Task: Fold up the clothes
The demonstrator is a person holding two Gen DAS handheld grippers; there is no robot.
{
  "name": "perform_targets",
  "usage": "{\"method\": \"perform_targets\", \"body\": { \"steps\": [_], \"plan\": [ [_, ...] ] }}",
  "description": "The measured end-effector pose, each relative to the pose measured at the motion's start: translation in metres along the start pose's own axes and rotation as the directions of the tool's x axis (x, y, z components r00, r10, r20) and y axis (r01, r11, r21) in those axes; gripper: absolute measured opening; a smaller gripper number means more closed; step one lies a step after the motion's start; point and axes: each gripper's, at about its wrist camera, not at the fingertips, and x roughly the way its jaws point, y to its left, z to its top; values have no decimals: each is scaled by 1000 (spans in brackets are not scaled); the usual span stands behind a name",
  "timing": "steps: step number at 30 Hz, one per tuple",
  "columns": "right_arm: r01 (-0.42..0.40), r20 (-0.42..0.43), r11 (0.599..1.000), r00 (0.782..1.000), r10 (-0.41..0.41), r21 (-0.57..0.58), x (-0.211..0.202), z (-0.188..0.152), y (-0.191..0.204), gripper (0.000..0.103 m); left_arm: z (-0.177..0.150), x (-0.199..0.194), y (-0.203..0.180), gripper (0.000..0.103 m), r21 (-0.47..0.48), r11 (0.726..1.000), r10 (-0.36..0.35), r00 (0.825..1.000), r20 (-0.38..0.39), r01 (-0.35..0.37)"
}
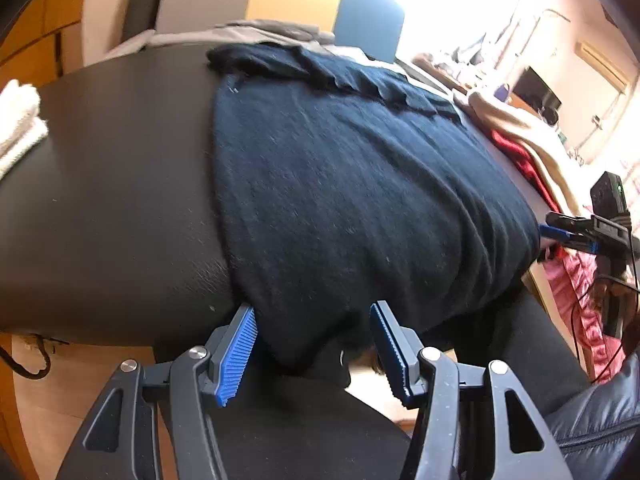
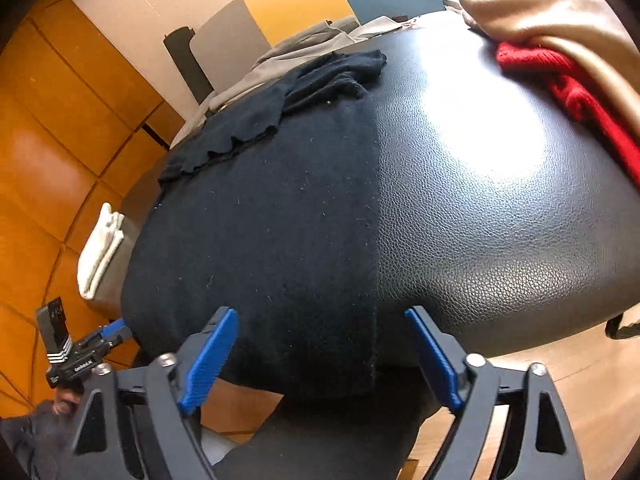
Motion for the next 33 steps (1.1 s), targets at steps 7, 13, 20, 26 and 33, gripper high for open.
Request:
{"method": "perform_targets", "body": {
  "steps": [7, 13, 20, 26, 33],
  "plan": [
    [-86, -83, 996, 993, 86, -3, 5, -7, -12, 51, -3, 22, -3, 56, -4, 995, -100, 989, -110, 101],
    [-203, -102, 978, 973, 207, 52, 12, -8, -26, 50, -1, 28, 1, 56, -27, 990, -142, 983, -119, 140],
    [-247, -154, 968, 956, 251, 42, 13, -10, -26, 51, -1, 23, 1, 56, -24, 992, -129, 986, -105, 127],
    [-217, -217, 975, 955, 202, -45, 29, -8, -6, 57, 0, 26, -10, 56, 33, 998, -55, 990, -126, 60],
    [-136, -247, 988, 962, 113, -77, 37, -10, 1, 6, 4, 23, -18, 36, 77, 997, -15, 990, -143, 26]
  ]
}}
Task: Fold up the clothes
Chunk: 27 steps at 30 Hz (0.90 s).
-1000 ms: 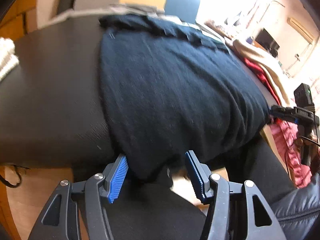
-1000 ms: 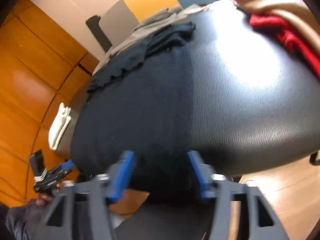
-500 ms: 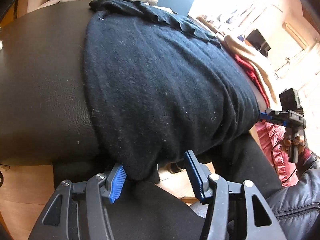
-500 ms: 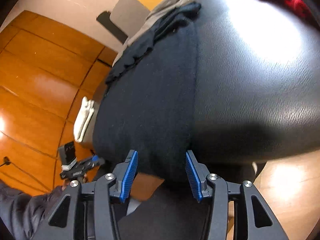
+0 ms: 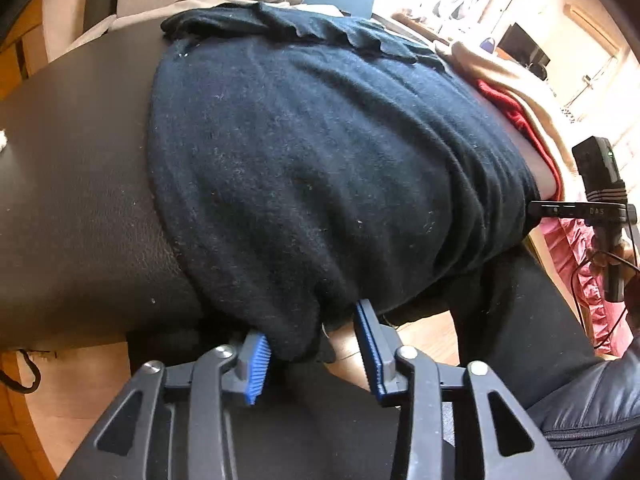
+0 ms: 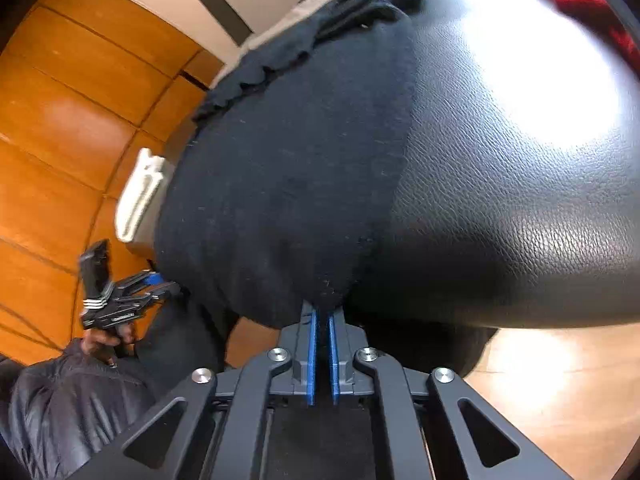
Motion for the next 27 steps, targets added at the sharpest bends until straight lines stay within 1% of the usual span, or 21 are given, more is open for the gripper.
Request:
{"method": "perform_targets", "body": {
  "steps": [3, 6, 7, 8, 9, 10, 13, 14, 15, 16, 18, 21, 23, 26, 27],
  "plan": [
    [50, -17, 998, 999, -50, -30, 9, 4, 6, 7, 1, 4, 3, 36, -17, 1000, -18, 1000, -14, 18],
    [71, -26, 996, 997, -72, -49, 14, 6, 9, 7, 0, 5, 6, 34, -29, 999, -21, 1000, -14, 20],
    [62, -29, 997, 998, -63, -44, 15, 6, 9, 8, -1, 5, 8, 24, -32, 999, -17, 1000, -12, 17],
    [62, -35, 997, 997, -63, -41, 16, 6, 8, 14, -2, 4, 9, 19, -35, 999, -12, 1000, -10, 11],
    [64, -41, 997, 997, -66, -38, 17, 5, 7, 25, -3, 3, 10, 15, -37, 999, -17, 1000, -3, 17],
    [67, -47, 997, 997, -69, -35, 18, 5, 6, 26, -3, 1, 11, 11, -39, 999, -22, 1000, 4, 22],
    [80, -57, 996, 995, -81, -27, 20, 3, 4, 26, -4, -5, 14, 8, -47, 998, -52, 998, 26, 53],
    [88, -54, 996, 995, -89, -26, 19, 2, 4, 22, -4, -8, 16, 8, -52, 996, -71, 997, 36, 73],
    [89, -48, 996, 995, -90, -26, 18, 1, 5, 8, -3, -14, 17, 8, -63, 992, -102, 993, 55, 105],
    [78, -38, 997, 996, -79, -25, 14, 0, 7, 6, -2, -20, 18, 7, -73, 987, -136, 988, 79, 142],
    [51, -16, 998, 999, -51, -22, 6, 0, 13, 6, 2, -35, 22, 7, -83, 974, -200, 970, 136, 212],
    [-15, 33, 1000, 999, 16, -24, -12, 2, 26, 6, 8, -51, 24, 7, -80, 963, -239, 953, 184, 257],
    [-50, 70, 998, 996, 52, -24, -21, 7, 35, 6, 16, -56, 24, 7, -85, 954, -264, 942, 207, 286],
    [-90, 128, 996, 988, 92, -16, -32, 18, 43, 6, 29, -65, 28, 7, -99, 932, -316, 915, 250, 349],
    [-116, 143, 993, 983, 117, -14, -34, 23, 46, 6, 34, -68, 29, 7, -103, 924, -332, 905, 265, 369]
  ]
}}
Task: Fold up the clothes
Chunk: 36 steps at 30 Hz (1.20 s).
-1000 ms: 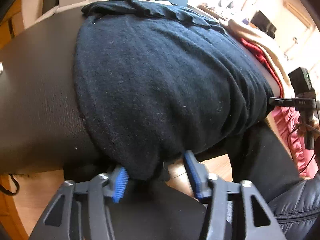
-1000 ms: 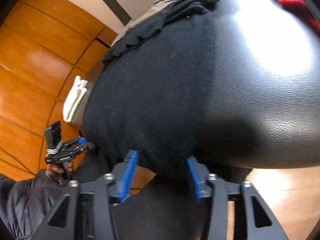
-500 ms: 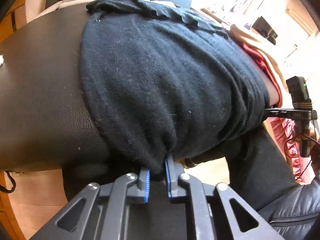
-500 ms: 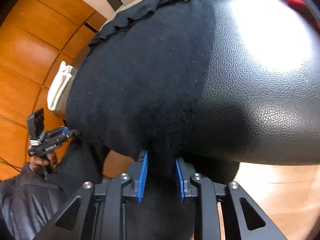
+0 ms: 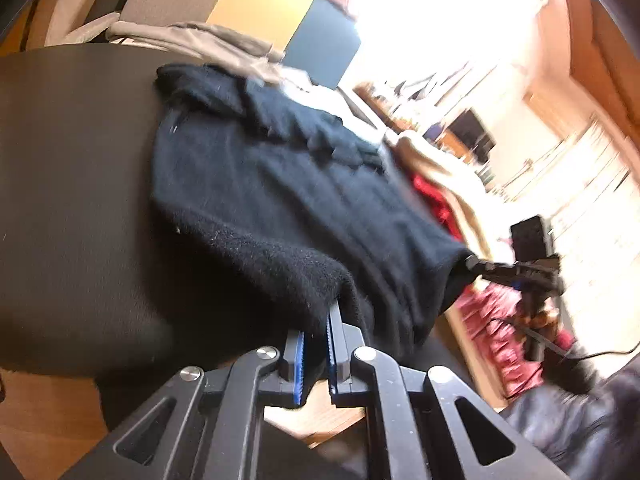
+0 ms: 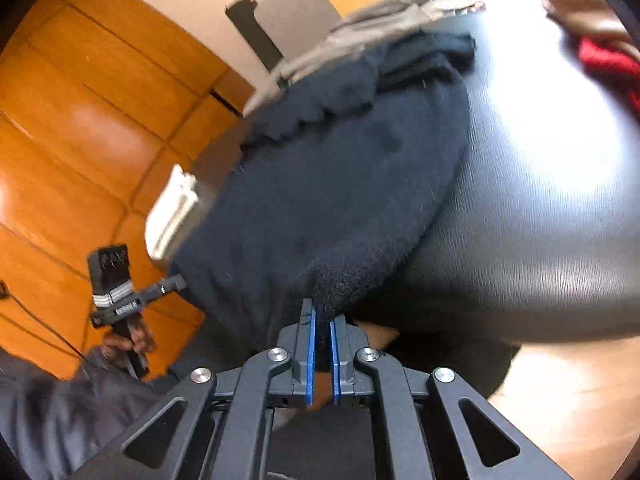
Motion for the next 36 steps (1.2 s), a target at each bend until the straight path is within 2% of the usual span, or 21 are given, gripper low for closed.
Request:
{"method": "perform_targets", "body": {
  "steps": [4, 10, 13, 17, 19, 24, 26, 28, 29, 31, 34, 36],
  "plan": [
    [-108, 53, 994, 993, 107, 13, -1, 21, 12, 6, 27, -6, 1, 7, -31, 995, -89, 993, 72, 91],
    [-220, 132, 975, 968, 213, 38, -4, 62, 12, 6, 82, -13, 17, 7, -58, 980, -175, 966, 191, 189],
    [-247, 187, 968, 954, 235, 39, 0, 91, 12, 6, 116, -8, 22, 7, -26, 984, -168, 962, 216, 178],
    [-220, 218, 975, 954, 207, 37, 13, 137, 6, 6, 167, 12, 38, 7, -11, 987, -153, 963, 224, 159],
    [-182, 233, 981, 959, 162, 70, 25, 166, -7, 6, 193, 31, 49, 6, -30, 989, -133, 967, 219, 143],
    [-95, 240, 968, 970, 38, 233, 57, 209, -61, 6, 246, 92, 95, 6, -145, 984, -78, 980, 181, 105],
    [-57, 213, 949, 977, -11, 310, 72, 217, -86, 6, 253, 117, 113, 6, -194, 979, -37, 989, 142, 65],
    [-65, 197, 939, 980, -2, 336, 79, 218, -97, 10, 257, 137, 131, 7, -241, 971, 10, 995, 101, 15],
    [-72, 190, 935, 982, 5, 347, 83, 218, -102, 10, 256, 140, 135, 8, -253, 967, 9, 996, 94, 15],
    [-85, 175, 926, 984, 21, 368, 89, 218, -113, 13, 254, 144, 143, 18, -275, 961, 9, 997, 82, 14],
    [-133, 193, 930, 979, 69, 342, 82, 214, -107, 25, 251, 138, 144, 21, -263, 965, 9, 996, 89, 15],
    [-171, 193, 936, 975, 114, 309, 77, 211, -97, 43, 249, 135, 143, 21, -259, 966, 2, 997, 81, 19]
  ]
}}
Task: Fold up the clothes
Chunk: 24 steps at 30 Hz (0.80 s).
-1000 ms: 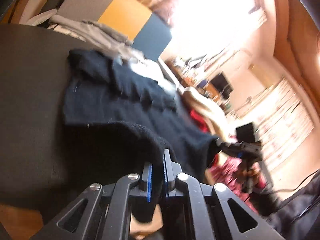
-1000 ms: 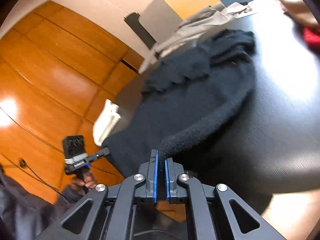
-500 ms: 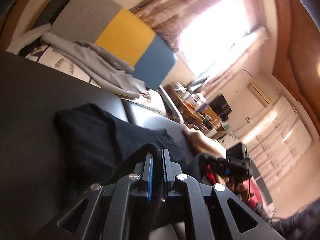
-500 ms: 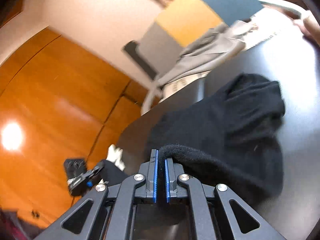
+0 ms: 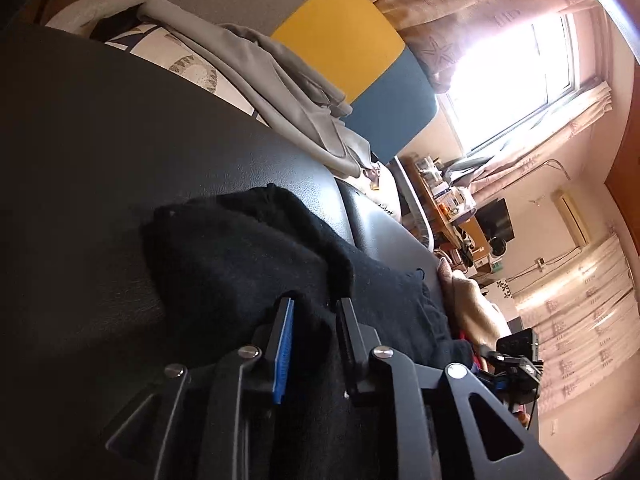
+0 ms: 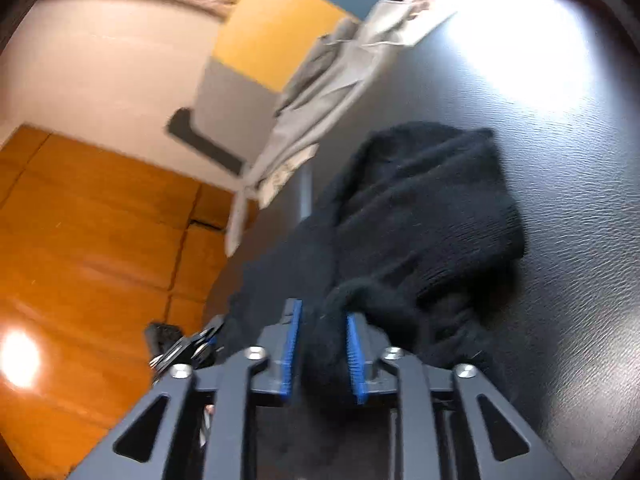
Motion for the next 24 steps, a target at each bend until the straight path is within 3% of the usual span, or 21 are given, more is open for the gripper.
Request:
{"method": "perform_targets", "body": {
  "steps": [2, 7, 11, 13, 15, 16, 18, 19, 24],
  "plan": [
    [-24, -32, 999, 999, 23, -28, -1, -9, 8, 53, -4, -5, -1, 22, 9, 1000, 2, 1000, -3, -2],
    [-12, -134, 995, 991, 0, -95, 19, -27, 16, 55, -17, -22, -8, 29, 63, 998, 4, 1000, 0, -4],
    [16, -191, 984, 980, -51, -179, 37, -40, 23, 55, -19, -13, -13, 30, 113, 992, 64, 998, -26, -61],
    [50, -239, 968, 965, -110, -245, 52, -46, 30, 49, -21, -12, -13, 30, 115, 991, 65, 998, -27, -61],
    [67, -269, 950, 951, -153, -304, 61, -56, 37, 31, -22, -9, -11, 31, 110, 993, 50, 998, -43, -45],
    [61, -271, 950, 951, -148, -306, 63, -57, 38, 28, -22, -6, -10, 31, 107, 994, 38, 997, -63, -31],
    [43, -270, 954, 955, -126, -296, 65, -58, 39, 23, -23, -2, -10, 27, 99, 995, 11, 995, -101, -1],
    [25, -265, 958, 959, -104, -285, 62, -58, 41, 22, -23, -1, -11, 18, 92, 995, -14, 994, -111, 25],
    [-65, -178, 967, 984, 21, -248, 39, -42, 59, 17, -9, -5, -23, 8, 51, 985, -161, 984, -78, 166]
  ]
}}
